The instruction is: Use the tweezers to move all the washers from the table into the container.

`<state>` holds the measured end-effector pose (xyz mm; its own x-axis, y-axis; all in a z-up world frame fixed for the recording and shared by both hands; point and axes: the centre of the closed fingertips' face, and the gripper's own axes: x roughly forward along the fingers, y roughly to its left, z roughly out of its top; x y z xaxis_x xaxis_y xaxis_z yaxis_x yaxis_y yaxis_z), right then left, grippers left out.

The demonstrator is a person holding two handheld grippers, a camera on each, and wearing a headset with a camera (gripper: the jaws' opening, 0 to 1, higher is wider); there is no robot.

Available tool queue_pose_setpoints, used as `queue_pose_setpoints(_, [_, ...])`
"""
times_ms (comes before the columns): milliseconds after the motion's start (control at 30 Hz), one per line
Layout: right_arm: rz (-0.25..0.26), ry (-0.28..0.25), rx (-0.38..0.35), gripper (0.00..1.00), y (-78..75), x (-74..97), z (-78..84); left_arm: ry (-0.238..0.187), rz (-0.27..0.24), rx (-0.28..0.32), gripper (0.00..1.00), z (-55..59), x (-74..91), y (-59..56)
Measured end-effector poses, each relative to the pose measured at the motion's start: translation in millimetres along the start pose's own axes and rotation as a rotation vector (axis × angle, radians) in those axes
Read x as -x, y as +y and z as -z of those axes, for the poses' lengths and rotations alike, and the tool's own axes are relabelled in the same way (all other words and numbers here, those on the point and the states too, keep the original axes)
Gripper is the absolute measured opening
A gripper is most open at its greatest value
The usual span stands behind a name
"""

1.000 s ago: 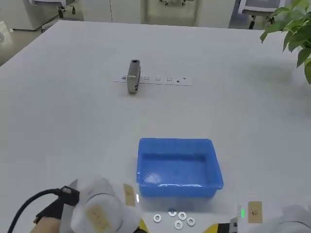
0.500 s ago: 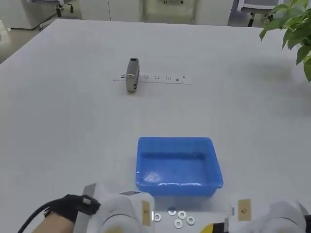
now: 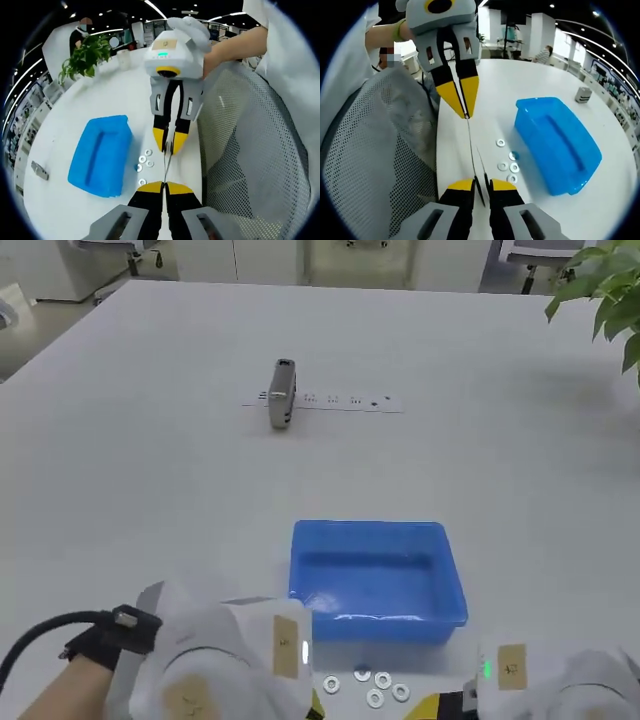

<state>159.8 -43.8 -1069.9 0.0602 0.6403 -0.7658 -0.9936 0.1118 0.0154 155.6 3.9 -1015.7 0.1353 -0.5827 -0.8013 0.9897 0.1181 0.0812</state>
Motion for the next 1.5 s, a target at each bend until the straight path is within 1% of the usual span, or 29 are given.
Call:
queue_pose_setpoints(67, [0.003, -0.009, 0.013, 0.07, -0.2, 0.7, -2.7, -0.027, -0.002, -0.003, 0.0, -10.2, 6.5, -0.3])
queue_pose_setpoints(100, [0.004, -0.018, 0.012, 0.07, -0.2, 1.2, -4.8, -0.047, -0.007, -0.002, 0.0, -16.9, 10.1, 0.2])
queue_pose_setpoints(167, [-0.003, -0.039, -0.002, 0.07, 0.9, 1.1, -8.7, -0.068, -0.006, -0.005, 0.0, -24.9, 15.5, -0.2])
queue_pose_setpoints(267, [-0.005, -0.067, 0.001, 0.07, 1.3, -0.2, -15.5, -0.079, -0.012, -0.024, 0.0, -32.0, 20.4, 1.5])
queue_pose_setpoints(400, [0.002, -0.101, -0.006, 0.06, -3.1, -4.1, -28.0, -0.078, -0.024, -0.035, 0.0, -35.8, 27.9, 7.9])
queue_pose_setpoints(533, [0.008, -0.136, -0.015, 0.06, -10.5, -8.9, -41.9, -0.078, -0.041, -0.038, 0.0, -36.4, 34.4, 15.5])
queue_pose_setpoints(600, [0.011, -0.154, -0.017, 0.06, -14.7, -12.1, -48.4, -0.068, -0.057, -0.042, 0.0, -34.5, 38.2, 22.1])
queue_pose_setpoints(667, [0.012, -0.168, -0.022, 0.06, -18.0, -14.7, -53.0, -0.06, -0.066, -0.042, 0.0, -32.6, 40.4, 26.2])
queue_pose_setpoints(733, [0.003, -0.187, -0.032, 0.06, -20.3, -17.9, -58.3, -0.052, -0.077, -0.042, 0.0, -31.1, 43.2, 31.5])
queue_pose_setpoints(833, [-0.015, -0.205, -0.047, 0.07, -22.0, -22.9, -64.2, -0.045, -0.081, -0.044, 0.0, -30.0, 43.8, 34.4])
queue_pose_setpoints(967, [-0.016, -0.2, -0.036, 0.07, -23.4, -27.2, -66.0, -0.034, -0.086, -0.044, 0.0, -28.7, 41.4, 37.7])
queue_pose_setpoints(1033, [-0.017, -0.206, -0.039, 0.07, -23.6, -27.8, -67.1, -0.037, -0.086, -0.042, 0.0, -30.2, 41.3, 38.1])
queue_pose_setpoints(1133, [-0.019, -0.22, -0.062, 0.07, -24.6, -29.6, -70.1, -0.038, -0.088, -0.05, 0.0, -32.0, 40.9, 38.9])
queue_pose_setpoints(1200, [-0.024, -0.213, -0.068, 0.07, -24.2, -32.4, -69.3, -0.029, -0.086, -0.058, 0.0, -31.1, 38.3, 39.9])
queue_pose_setpoints(1300, [-0.013, -0.204, -0.069, 0.07, -25.4, -33.5, -67.0, -0.013, -0.088, -0.068, 0.0, -28.2, 36.5, 42.3])
queue_pose_setpoints(1433, [-0.004, -0.212, -0.076, 0.07, -26.0, -32.5, -68.1, -0.025, -0.081, -0.063, 0.0, -30.3, 37.1, 42.1])
queue_pose_setpoints(1500, [-0.006, -0.207, -0.081, 0.07, -25.8, -34.3, -66.3, -0.018, -0.073, -0.063, 0.0, -27.9, 35.6, 41.8])
